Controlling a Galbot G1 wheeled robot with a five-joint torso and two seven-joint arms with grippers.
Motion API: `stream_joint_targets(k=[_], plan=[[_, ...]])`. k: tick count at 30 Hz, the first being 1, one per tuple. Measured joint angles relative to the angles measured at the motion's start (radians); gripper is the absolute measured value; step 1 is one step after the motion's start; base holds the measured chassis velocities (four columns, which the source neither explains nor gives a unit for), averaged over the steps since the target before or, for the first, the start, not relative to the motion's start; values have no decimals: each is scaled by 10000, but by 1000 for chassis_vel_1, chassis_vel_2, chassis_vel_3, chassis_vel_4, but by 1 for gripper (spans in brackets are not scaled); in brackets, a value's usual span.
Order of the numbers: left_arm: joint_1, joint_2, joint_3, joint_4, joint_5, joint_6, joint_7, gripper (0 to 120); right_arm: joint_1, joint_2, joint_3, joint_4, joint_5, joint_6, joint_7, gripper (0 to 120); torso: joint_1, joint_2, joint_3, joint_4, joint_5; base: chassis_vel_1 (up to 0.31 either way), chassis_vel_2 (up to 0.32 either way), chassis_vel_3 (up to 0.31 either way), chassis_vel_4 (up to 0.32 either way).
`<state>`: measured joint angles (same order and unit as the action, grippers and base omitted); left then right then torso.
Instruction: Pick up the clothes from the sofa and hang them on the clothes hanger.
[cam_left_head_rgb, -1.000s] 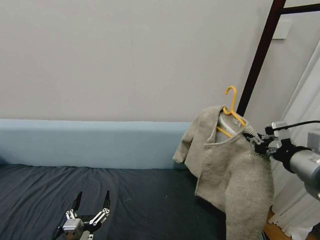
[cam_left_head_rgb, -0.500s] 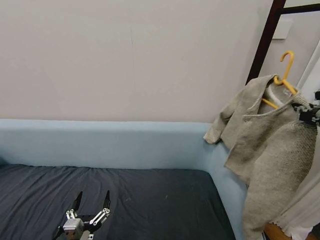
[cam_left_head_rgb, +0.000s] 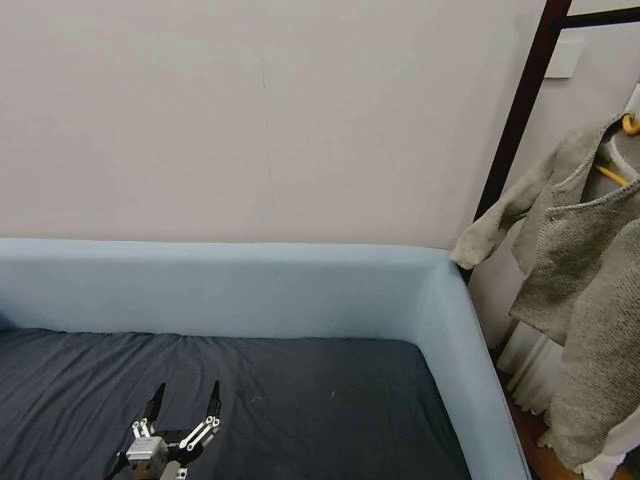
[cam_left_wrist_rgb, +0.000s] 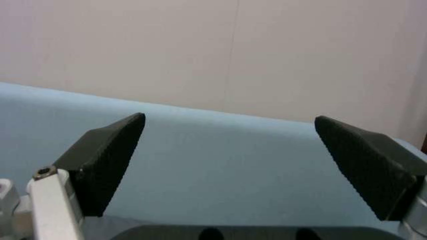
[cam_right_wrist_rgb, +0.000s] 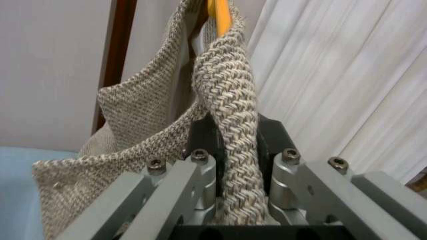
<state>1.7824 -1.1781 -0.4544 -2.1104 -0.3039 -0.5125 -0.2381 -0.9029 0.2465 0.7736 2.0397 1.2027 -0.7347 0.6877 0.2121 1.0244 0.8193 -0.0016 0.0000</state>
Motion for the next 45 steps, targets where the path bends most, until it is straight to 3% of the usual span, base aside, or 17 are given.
stream_joint_targets(k=[12, 25, 28, 45], plan=[[-1, 2, 1, 0, -1, 0, 0, 100, 1192, 672, -1169, -1138, -2506, 570, -1506, 10, 0, 0, 0, 2, 1, 0, 0, 0, 0], [-2, 3, 1, 0, -1, 0, 0, 100, 2446, 2347, -2426, -2701, -4503, 2223, -3046, 10, -1, 0, 0, -3, 0, 0, 0, 0, 0], [-1, 2, 2, 0, -2, 1, -1, 100, 3488, 2874, -3404, -3396, -5033, 2527, -3212, 10, 0, 0, 0, 3, -1, 0, 0, 0, 0], [-2, 2, 2, 1, -2, 1, -1, 100, 6378, 3120, -5871, -4953, -7569, 3120, -3771, 10, 0, 0, -1, -2, -1, 0, 0, 0, 0]])
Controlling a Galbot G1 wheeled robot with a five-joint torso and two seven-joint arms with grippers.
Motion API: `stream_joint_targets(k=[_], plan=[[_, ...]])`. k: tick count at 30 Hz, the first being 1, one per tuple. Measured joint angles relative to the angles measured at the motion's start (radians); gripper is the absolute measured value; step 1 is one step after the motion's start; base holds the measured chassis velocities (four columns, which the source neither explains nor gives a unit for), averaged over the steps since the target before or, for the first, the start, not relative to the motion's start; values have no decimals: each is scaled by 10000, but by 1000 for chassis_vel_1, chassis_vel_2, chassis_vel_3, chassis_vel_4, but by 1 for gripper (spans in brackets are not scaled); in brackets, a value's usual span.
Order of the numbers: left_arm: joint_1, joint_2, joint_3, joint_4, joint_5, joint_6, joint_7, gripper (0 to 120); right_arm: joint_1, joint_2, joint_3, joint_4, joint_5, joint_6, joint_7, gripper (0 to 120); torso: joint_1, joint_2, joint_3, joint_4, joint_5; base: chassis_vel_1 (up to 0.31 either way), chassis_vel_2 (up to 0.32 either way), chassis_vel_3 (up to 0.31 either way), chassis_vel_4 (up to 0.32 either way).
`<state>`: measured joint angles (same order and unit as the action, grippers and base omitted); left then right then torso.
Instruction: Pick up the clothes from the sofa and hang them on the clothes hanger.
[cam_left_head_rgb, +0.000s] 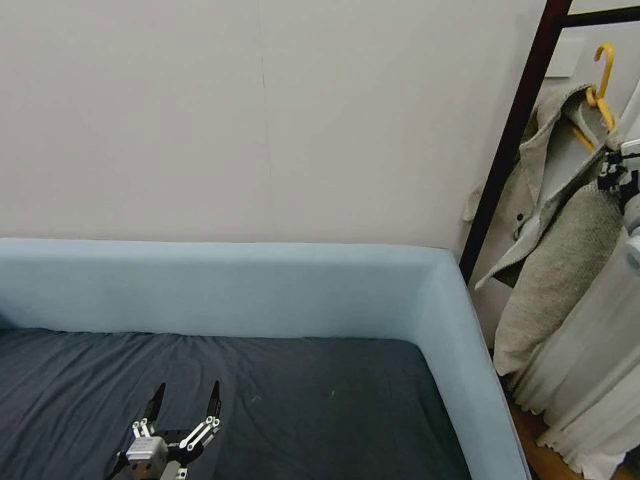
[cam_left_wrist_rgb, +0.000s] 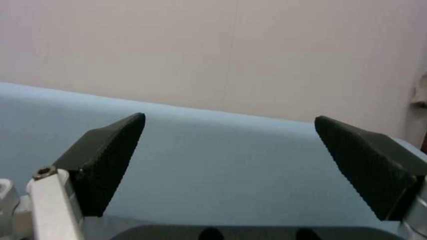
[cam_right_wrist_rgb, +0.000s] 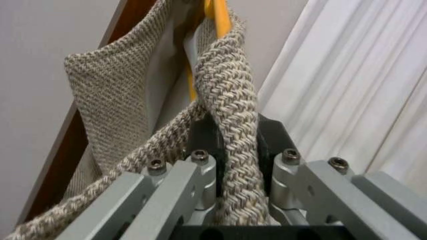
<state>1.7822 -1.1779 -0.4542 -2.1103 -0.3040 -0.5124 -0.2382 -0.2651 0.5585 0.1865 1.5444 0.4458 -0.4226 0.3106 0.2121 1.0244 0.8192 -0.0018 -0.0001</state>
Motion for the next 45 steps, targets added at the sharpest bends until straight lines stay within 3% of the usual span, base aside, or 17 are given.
stream_joint_targets(k=[6, 15, 27, 38, 45], plan=[[0, 0, 0, 0, 0, 0, 0, 100, 1074, -24, -939, -317, -404, -246, -96, 10, 0, 0, 0, 3, -2, 0, 0, 0, 0], [0, 0, 0, 0, 0, 0, 0, 100, 1501, -1, -1286, -325, -442, -280, 61, 10, 0, 0, 0, 2, 0, 0, 0, 0, 0], [0, 0, 0, 0, 0, 0, 0, 100, 3556, 364, -2737, -732, 938, -1475, 880, 10, -1, 1, 1, 4, -1, 0, 0, 0, 0], [0, 0, 0, 0, 0, 0, 0, 100, 4416, 1073, -3042, -732, 2856, -2896, 2324, 10, -1, 1, 0, 3, -1, 0, 0, 0, 0], [0, 0, 0, 0, 0, 0, 0, 100, 4710, 1603, -3049, -959, 3456, -3012, 3117, 10, 0, 1, 1, 3, -1, 0, 0, 0, 0]])
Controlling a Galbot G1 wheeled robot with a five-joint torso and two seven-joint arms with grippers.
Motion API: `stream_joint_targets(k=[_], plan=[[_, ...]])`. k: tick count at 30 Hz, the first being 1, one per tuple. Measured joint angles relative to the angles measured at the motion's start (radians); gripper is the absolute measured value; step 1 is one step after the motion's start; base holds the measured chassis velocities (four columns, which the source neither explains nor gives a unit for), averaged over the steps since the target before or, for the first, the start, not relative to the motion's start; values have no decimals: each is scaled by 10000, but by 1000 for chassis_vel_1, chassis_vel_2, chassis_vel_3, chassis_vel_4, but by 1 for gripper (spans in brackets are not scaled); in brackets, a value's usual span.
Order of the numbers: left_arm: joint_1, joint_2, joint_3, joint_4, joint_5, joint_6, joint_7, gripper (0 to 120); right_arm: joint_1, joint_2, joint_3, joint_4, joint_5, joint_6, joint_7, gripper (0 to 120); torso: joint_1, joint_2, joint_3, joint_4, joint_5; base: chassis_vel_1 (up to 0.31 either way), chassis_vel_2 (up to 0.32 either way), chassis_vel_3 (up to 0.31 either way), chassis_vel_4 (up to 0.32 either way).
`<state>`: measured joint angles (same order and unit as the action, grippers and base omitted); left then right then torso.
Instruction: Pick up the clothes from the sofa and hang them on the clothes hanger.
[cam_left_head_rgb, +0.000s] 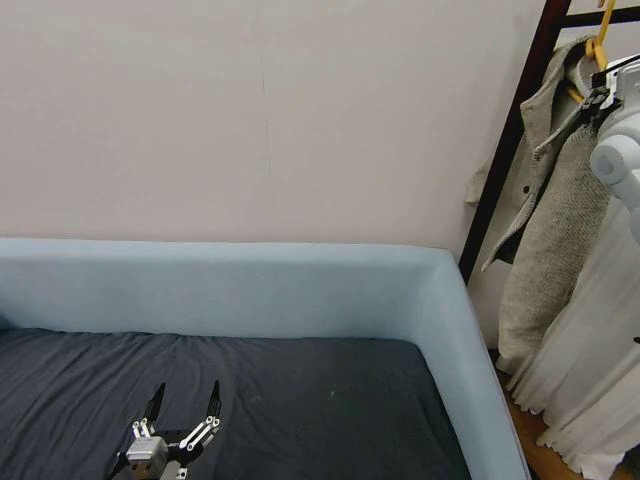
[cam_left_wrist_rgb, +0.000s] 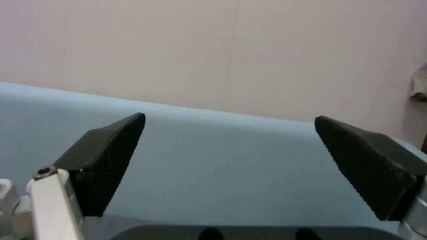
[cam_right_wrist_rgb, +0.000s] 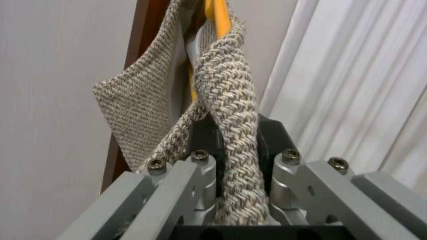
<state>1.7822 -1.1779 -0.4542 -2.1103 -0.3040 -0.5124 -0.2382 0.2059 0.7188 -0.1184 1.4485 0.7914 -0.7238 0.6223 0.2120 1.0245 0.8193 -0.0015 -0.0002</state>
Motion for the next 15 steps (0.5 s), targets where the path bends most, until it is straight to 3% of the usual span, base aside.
stream_joint_targets(k=[15], plan=[[0, 0, 0, 0, 0, 0, 0, 100, 747, 1406, -159, -1067, 1135, -95, 2074, 10, 0, 0, 0, 0, 0, 0, 0, 0, 0]])
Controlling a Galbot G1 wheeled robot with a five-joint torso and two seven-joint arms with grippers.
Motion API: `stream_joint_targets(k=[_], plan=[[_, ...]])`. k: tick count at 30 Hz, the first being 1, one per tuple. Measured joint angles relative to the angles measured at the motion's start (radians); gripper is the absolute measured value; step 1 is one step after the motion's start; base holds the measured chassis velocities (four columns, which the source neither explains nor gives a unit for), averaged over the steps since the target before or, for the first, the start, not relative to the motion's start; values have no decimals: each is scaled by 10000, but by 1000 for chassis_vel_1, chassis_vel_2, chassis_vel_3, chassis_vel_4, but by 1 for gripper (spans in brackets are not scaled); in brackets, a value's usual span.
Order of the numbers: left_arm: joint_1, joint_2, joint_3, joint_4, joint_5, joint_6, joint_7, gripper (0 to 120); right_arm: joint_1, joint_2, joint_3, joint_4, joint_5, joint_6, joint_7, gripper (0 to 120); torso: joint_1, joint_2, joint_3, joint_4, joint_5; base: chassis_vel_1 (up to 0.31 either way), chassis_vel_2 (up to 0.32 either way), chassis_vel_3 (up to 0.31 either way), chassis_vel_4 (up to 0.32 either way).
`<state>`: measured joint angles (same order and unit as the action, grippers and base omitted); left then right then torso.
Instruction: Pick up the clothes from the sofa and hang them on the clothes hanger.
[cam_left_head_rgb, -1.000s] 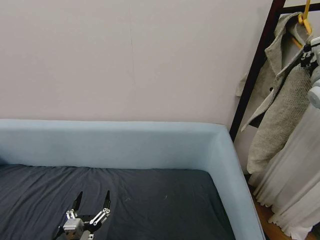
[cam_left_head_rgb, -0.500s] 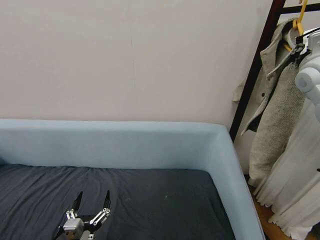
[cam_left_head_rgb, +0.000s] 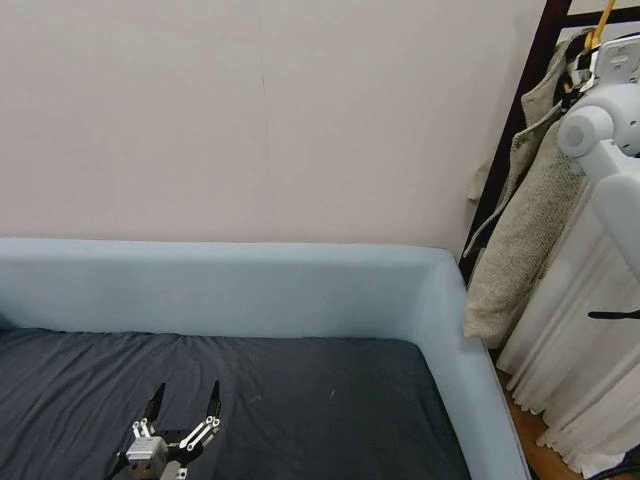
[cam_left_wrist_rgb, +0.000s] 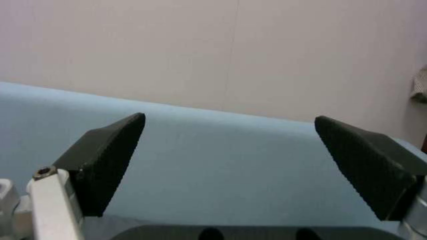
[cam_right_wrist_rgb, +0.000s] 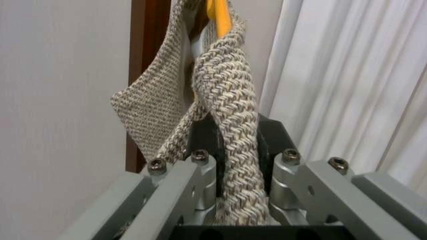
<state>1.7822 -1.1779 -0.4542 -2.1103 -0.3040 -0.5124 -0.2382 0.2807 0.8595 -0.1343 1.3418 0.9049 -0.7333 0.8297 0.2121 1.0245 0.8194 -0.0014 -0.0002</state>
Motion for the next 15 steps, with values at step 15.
stream_joint_targets(k=[15], plan=[[0, 0, 0, 0, 0, 0, 0, 100, 410, 608, -239, -803, 299, -1, 755, 10, -1, 0, -2, -1, 0, 0, 0, 0, 0]])
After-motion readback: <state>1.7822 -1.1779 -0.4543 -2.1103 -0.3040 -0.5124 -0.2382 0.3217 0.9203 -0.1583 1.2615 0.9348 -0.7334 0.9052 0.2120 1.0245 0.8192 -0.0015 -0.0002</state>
